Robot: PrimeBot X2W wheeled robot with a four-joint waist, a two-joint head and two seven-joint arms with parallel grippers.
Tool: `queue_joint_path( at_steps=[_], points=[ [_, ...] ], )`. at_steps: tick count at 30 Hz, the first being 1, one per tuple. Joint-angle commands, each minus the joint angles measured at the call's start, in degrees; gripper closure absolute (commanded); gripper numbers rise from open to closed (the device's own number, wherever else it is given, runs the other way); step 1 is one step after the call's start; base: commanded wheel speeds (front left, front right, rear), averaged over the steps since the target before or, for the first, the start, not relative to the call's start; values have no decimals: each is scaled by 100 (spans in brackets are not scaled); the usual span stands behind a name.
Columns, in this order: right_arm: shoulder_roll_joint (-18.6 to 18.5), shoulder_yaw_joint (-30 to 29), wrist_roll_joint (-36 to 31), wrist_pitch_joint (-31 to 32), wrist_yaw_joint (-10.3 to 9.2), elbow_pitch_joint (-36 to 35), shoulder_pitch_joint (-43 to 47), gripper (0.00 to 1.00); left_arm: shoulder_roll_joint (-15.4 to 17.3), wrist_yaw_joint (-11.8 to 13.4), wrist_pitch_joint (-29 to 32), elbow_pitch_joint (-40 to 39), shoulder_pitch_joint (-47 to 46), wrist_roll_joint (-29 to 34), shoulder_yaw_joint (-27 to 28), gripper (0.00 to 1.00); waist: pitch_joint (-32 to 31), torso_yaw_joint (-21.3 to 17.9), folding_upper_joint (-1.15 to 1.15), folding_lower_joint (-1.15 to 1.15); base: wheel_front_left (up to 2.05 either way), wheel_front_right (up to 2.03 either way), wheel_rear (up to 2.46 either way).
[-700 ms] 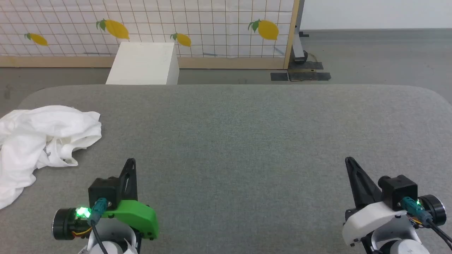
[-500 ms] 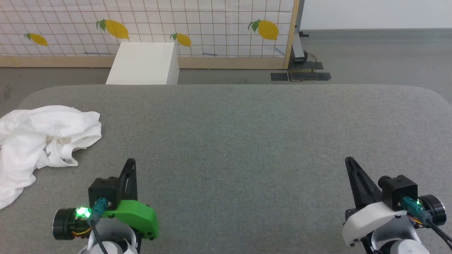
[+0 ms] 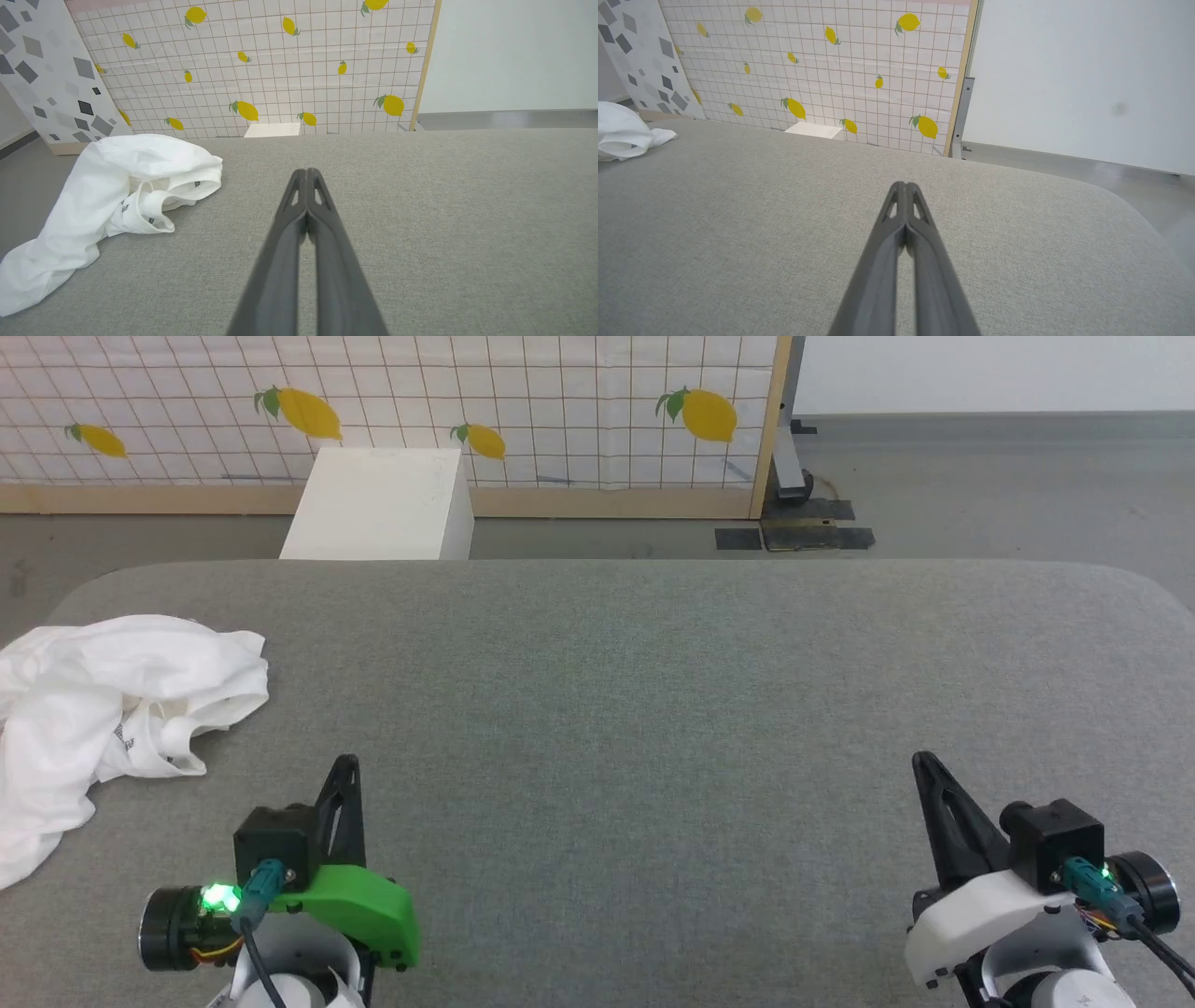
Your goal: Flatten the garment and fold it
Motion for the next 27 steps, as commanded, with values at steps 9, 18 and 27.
queue_joint_path(
  at_steps=[9,18,27],
  points=[
    [0,-14,21,-36,0,0,-3,0,-1,41,-55,47,-32,-51,-60,0,-1,17,0,0,0,0,0],
    [1,-31,57,-109,-1,-13,-4,0,16,146,-184,156,-87,-158,-123,0,-12,217,0,0,0,0,0],
    [2,-6,89,-179,-2,-15,-3,0,67,276,-307,212,-88,-283,-144,0,-25,593,0,0,0,0,0]
  ],
)
